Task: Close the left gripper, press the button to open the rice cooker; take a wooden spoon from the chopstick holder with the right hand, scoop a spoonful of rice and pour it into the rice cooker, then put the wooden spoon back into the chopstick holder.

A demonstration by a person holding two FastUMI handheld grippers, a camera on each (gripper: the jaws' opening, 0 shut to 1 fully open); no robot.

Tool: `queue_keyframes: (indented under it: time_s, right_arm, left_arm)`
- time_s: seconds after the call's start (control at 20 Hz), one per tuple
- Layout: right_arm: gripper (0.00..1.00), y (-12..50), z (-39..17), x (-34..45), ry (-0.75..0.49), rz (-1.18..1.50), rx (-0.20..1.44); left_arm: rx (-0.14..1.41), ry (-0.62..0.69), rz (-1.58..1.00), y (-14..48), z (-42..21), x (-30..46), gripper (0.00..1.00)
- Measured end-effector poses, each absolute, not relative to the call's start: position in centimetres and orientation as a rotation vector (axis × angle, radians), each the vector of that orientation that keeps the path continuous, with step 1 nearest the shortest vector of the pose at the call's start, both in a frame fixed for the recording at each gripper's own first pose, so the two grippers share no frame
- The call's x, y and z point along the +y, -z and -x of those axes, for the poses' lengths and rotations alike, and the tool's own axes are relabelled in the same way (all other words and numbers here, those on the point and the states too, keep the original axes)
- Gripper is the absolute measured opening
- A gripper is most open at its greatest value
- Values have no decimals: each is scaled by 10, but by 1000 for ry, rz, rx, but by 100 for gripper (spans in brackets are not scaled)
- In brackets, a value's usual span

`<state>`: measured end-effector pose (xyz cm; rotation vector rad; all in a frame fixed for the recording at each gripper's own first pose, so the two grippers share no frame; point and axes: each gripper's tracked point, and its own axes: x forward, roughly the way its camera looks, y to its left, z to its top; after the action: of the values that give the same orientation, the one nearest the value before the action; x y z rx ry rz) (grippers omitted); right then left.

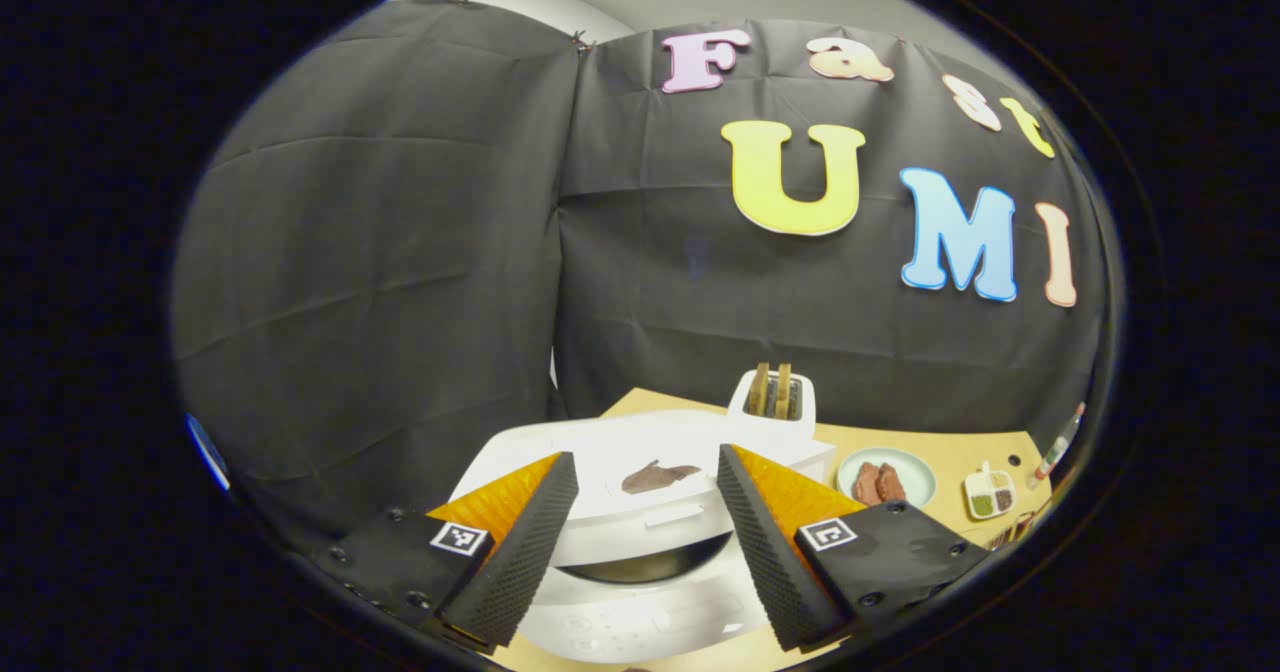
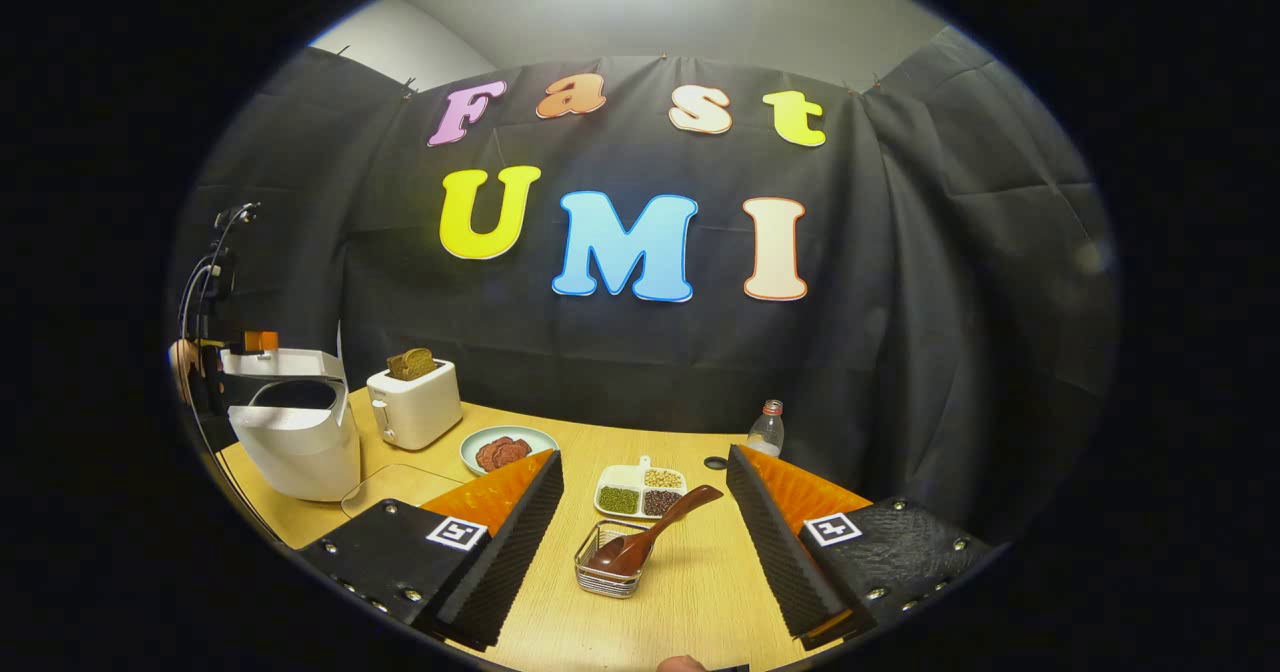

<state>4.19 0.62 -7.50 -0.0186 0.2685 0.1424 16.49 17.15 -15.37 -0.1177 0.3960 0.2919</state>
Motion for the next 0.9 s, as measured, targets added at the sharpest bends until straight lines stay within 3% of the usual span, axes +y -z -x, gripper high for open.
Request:
queue_keyframes:
  time_s: [0.2, 0.9]
  right_arm:
    - [100, 75, -38, 3, -141, 23, 273]
    - [100, 82, -38, 5, -154, 42, 288]
  left_arm:
    - [425, -287, 116, 174, -155, 165, 100]
    - [508, -288, 56, 217, -131, 155, 97]
